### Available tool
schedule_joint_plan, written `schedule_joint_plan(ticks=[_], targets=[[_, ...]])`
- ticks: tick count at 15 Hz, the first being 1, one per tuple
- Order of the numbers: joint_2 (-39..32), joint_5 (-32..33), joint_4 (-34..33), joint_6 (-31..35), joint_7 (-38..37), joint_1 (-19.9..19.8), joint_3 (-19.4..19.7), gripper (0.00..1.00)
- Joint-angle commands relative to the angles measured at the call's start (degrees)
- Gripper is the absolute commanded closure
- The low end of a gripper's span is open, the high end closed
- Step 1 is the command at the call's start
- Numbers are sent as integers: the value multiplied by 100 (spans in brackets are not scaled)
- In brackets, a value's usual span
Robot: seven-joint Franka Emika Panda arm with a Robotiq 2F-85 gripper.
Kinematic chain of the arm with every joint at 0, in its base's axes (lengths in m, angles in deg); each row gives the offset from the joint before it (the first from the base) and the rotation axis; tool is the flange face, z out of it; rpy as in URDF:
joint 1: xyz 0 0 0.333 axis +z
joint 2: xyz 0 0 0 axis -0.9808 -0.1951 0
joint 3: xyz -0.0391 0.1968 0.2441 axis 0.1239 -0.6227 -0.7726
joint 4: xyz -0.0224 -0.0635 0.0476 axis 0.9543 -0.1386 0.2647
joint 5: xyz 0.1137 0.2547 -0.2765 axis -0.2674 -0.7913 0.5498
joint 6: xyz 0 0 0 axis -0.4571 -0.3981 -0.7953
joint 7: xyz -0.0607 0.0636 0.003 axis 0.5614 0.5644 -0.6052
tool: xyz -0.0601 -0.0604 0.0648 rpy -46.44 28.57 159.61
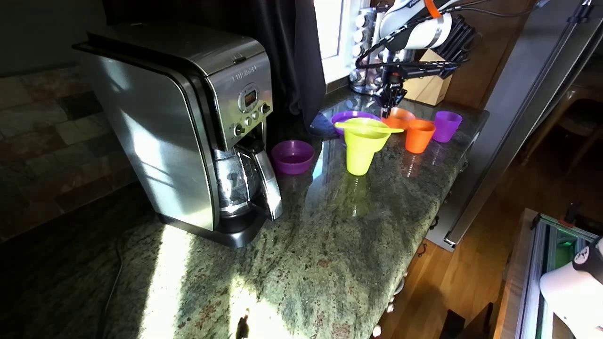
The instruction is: Pick up the orange bowl and place it on top of the orange cup, pick up the orange knife and place it on top of the orange bowl
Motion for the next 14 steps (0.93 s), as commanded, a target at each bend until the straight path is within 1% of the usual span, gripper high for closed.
schedule_joint_plan(ticks=[1,4,8,11,14], targets=[[221,154,-11,-119,-173,-2,37,99],[531,504,36,-249,-206,80,110,99],[920,877,43,-454,-234,154,104,99],[1324,974,142,-1026,-246,227,57,99],[1778,1099,379,-1701,-497,375,16,99]])
